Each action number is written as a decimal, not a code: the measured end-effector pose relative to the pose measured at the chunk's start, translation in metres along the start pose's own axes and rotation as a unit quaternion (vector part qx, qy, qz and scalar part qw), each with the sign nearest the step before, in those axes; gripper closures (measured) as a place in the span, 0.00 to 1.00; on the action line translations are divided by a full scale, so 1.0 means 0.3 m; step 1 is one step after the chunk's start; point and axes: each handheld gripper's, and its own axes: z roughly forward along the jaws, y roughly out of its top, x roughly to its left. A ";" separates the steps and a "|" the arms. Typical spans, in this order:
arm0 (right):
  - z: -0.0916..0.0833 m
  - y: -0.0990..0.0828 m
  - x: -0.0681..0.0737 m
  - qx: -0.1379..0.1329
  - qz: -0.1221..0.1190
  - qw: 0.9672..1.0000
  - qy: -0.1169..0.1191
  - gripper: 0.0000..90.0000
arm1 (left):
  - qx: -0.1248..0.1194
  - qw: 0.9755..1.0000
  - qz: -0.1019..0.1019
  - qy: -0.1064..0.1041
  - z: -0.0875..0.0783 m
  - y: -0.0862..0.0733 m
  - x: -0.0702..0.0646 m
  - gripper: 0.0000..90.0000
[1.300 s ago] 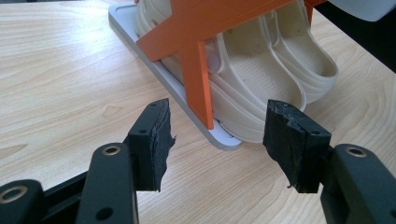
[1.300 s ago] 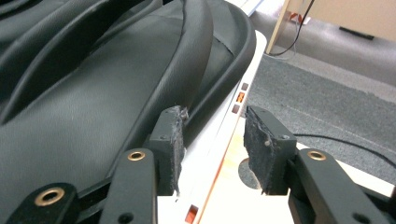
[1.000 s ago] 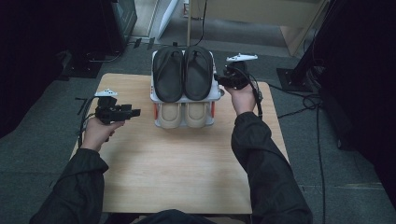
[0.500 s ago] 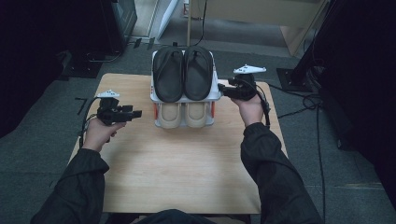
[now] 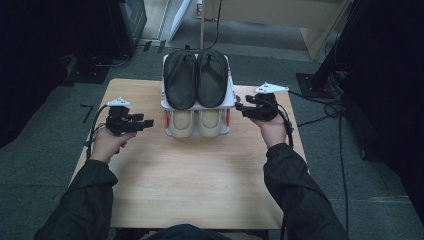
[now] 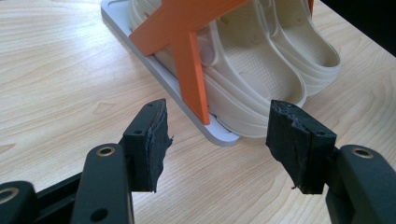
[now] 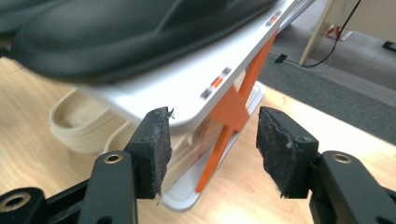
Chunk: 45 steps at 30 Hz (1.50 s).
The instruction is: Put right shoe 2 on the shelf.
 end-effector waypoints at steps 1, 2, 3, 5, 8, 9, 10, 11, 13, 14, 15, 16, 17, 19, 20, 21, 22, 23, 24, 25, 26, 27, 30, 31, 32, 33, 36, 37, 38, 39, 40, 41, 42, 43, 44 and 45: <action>-0.001 -0.010 0.001 0.001 0.000 1.000 0.002 0.50 | -0.001 1.000 0.002 0.000 0.001 0.000 -0.003 0.43; -0.002 -0.020 0.001 0.003 0.001 1.000 0.005 0.50 | -0.001 1.000 0.004 0.000 0.001 0.000 -0.005 0.43; -0.003 -0.032 0.002 0.002 0.000 1.000 0.005 0.50 | -0.002 1.000 0.004 -0.002 0.001 -0.001 -0.008 0.43; -0.005 -0.058 0.001 0.004 0.006 1.000 0.008 0.49 | -0.004 1.000 0.003 -0.003 0.002 -0.002 -0.013 0.43; -0.007 -0.088 -0.001 0.005 0.010 1.000 0.009 0.49 | -0.004 1.000 0.006 -0.001 0.007 -0.003 -0.021 0.42; -0.007 -0.098 -0.003 0.007 0.011 1.000 0.009 0.49 | -0.004 1.000 0.005 -0.001 0.009 -0.005 -0.025 0.42; -0.008 -0.108 -0.004 0.011 0.011 1.000 0.011 0.49 | -0.003 1.000 0.009 0.000 0.010 -0.006 -0.026 0.42; -0.010 -0.118 -0.005 0.011 0.011 1.000 0.011 0.49 | -0.002 1.000 0.010 -0.001 0.012 -0.007 -0.030 0.42; -0.013 -0.139 -0.008 0.012 0.013 1.000 0.012 0.49 | -0.001 1.000 0.011 0.001 0.013 -0.009 -0.035 0.41; -0.014 -0.149 -0.008 0.014 0.015 1.000 0.014 0.49 | 0.002 1.000 0.008 0.000 0.013 -0.010 -0.040 0.41; -0.017 -0.160 -0.009 0.016 0.016 1.000 0.016 0.49 | 0.001 1.000 0.009 0.000 0.012 -0.013 -0.044 0.40; -0.019 -0.171 -0.011 0.013 0.013 1.000 0.015 0.49 | -0.003 1.000 0.011 -0.001 0.011 -0.018 -0.048 0.40; -0.022 -0.183 -0.012 0.015 0.014 1.000 0.016 0.49 | -0.002 1.000 0.016 0.002 0.009 -0.021 -0.052 0.40; -0.022 -0.208 -0.015 0.019 0.012 1.000 0.021 0.47 | -0.001 1.000 0.022 0.003 0.006 -0.029 -0.060 0.40; -0.022 -0.224 -0.017 0.016 0.011 1.000 0.024 0.47 | -0.002 1.000 0.024 0.004 0.004 -0.032 -0.064 0.40; -0.023 -0.241 -0.019 0.014 0.015 0.999 0.029 0.47 | -0.003 1.000 0.026 0.004 0.002 -0.036 -0.068 0.39; -0.022 -0.258 -0.021 0.011 0.024 0.999 0.034 0.46 | -0.004 1.000 0.028 0.004 0.001 -0.040 -0.071 0.39; -0.022 -0.276 -0.022 0.010 0.030 0.999 0.035 0.46 | -0.005 1.000 0.028 0.003 -0.001 -0.044 -0.074 0.39; -0.022 -0.294 -0.023 0.012 0.031 0.999 0.035 0.46 | -0.003 0.999 0.031 0.004 -0.001 -0.048 -0.076 0.38; -0.022 -0.314 -0.022 0.017 0.028 0.999 0.032 0.46 | -0.005 1.000 0.029 0.006 0.001 -0.052 -0.078 0.37; -0.022 -0.323 -0.022 0.018 0.027 0.999 0.033 0.46 | -0.004 0.999 0.032 0.009 0.003 -0.058 -0.078 0.37; -0.022 -0.333 -0.021 0.025 0.032 0.998 0.039 0.46 | -0.002 0.999 0.032 0.015 0.006 -0.063 -0.079 0.36; -0.026 -0.356 -0.014 0.025 0.038 0.998 0.049 0.46 | 0.000 0.999 0.027 0.024 0.017 -0.073 -0.082 0.35; -0.025 -0.365 -0.011 0.024 0.038 0.998 0.054 0.46 | -0.001 0.999 0.028 0.023 0.018 -0.077 -0.083 0.35; -0.023 -0.370 -0.007 0.027 0.040 0.997 0.060 0.45 | -0.003 0.999 0.026 0.020 0.022 -0.080 -0.084 0.35; -0.018 -0.375 -0.002 0.031 0.041 0.997 0.065 0.44 | -0.005 1.000 0.023 0.018 0.026 -0.081 -0.086 0.34; -0.005 -0.377 0.002 0.031 0.053 0.995 0.079 0.44 | 0.001 1.000 0.020 0.015 0.043 -0.084 -0.085 0.33; -0.002 -0.376 0.002 0.026 0.058 0.995 0.081 0.44 | 0.003 1.000 0.020 0.019 0.049 -0.085 -0.088 0.33; 0.000 -0.375 0.003 0.025 0.061 0.994 0.084 0.44 | 0.005 0.999 0.023 0.022 0.054 -0.086 -0.091 0.33; 0.004 -0.374 0.005 0.026 0.060 0.994 0.083 0.43 | 0.008 0.999 0.029 0.024 0.058 -0.088 -0.093 0.33; 0.007 -0.373 0.006 0.028 0.056 0.995 0.082 0.43 | 0.012 0.999 0.033 0.023 0.060 -0.089 -0.094 0.32; 0.009 -0.373 0.009 0.029 0.055 0.995 0.080 0.43 | 0.014 0.999 0.034 0.022 0.063 -0.090 -0.094 0.33; 0.010 -0.373 0.011 0.030 0.054 0.995 0.077 0.42 | 0.015 0.999 0.032 0.022 0.065 -0.091 -0.094 0.33; 0.010 -0.372 0.012 0.032 0.048 0.996 0.075 0.42 | 0.015 0.999 0.031 0.021 0.066 -0.090 -0.095 0.33; 0.010 -0.371 0.014 0.031 0.042 0.996 0.068 0.41 | 0.015 0.999 0.030 0.021 0.066 -0.090 -0.095 0.33; 0.009 -0.370 0.014 0.031 0.041 0.997 0.065 0.41 | 0.015 0.999 0.028 0.020 0.066 -0.090 -0.095 0.33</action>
